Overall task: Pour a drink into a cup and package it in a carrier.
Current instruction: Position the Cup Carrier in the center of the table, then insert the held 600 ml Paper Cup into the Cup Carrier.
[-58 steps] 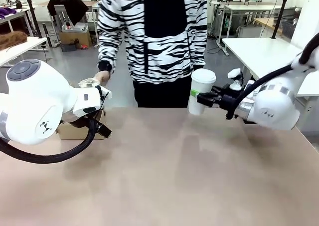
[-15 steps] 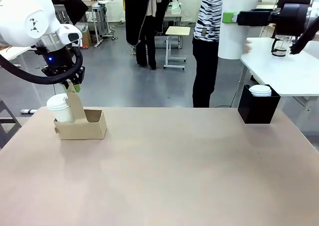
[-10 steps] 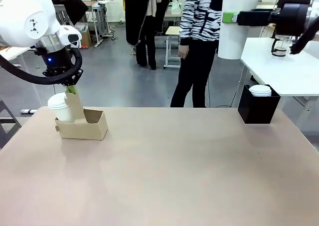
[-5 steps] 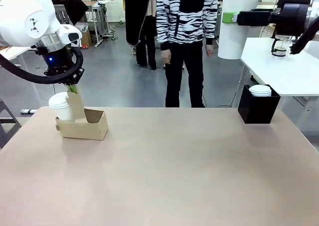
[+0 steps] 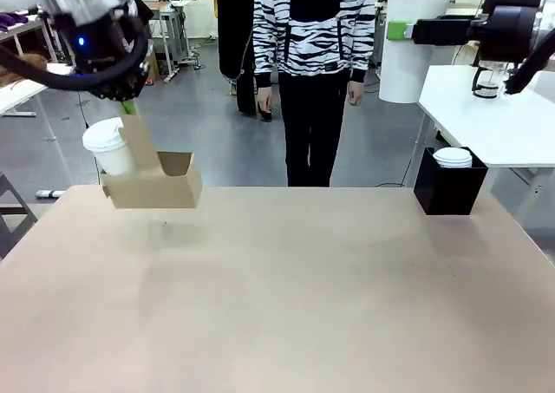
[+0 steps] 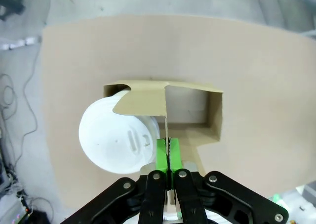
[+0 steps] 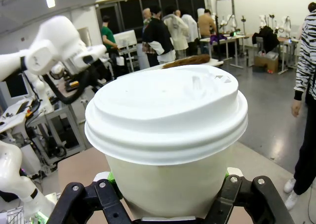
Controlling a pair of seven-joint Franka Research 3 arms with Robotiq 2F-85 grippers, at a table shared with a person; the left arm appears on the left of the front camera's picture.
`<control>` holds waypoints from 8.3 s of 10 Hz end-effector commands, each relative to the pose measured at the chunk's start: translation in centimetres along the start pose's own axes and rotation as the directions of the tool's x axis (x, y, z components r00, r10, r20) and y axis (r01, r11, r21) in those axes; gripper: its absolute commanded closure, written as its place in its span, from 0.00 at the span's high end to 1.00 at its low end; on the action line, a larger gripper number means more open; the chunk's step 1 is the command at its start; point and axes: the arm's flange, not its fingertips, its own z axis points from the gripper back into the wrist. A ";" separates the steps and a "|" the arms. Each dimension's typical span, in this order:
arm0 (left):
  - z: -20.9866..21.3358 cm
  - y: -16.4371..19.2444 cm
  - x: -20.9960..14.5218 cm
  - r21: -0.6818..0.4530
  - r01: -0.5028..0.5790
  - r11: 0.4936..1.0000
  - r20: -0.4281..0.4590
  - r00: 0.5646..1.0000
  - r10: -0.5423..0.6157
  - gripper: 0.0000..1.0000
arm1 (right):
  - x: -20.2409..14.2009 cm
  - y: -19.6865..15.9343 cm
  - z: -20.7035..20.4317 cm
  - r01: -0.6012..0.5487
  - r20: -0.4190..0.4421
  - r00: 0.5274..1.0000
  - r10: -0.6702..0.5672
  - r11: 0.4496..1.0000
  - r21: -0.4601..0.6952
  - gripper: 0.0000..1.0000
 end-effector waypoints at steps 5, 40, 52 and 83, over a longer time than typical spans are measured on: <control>4.0 -13.1 -8.4 0.027 -0.075 0.997 -0.067 0.995 0.077 0.01 | 0.1 0.1 -0.2 -0.002 0.013 1.000 0.003 1.000 -0.008 0.75; -2.9 5.0 -11.6 -0.114 0.826 0.551 0.083 0.561 -0.824 1.00 | -14.3 3.2 -7.1 -0.015 -0.060 0.997 0.046 0.902 0.432 0.75; -13.6 12.9 -14.9 -0.212 0.965 0.156 0.530 0.247 -0.811 1.00 | -24.4 1.5 -14.9 -0.106 0.013 0.990 0.140 0.687 0.718 0.75; -13.6 12.6 -14.6 -0.208 0.964 0.166 0.521 0.253 -0.815 1.00 | -19.7 -5.7 0.8 0.125 -0.511 0.858 -0.050 0.986 0.114 1.00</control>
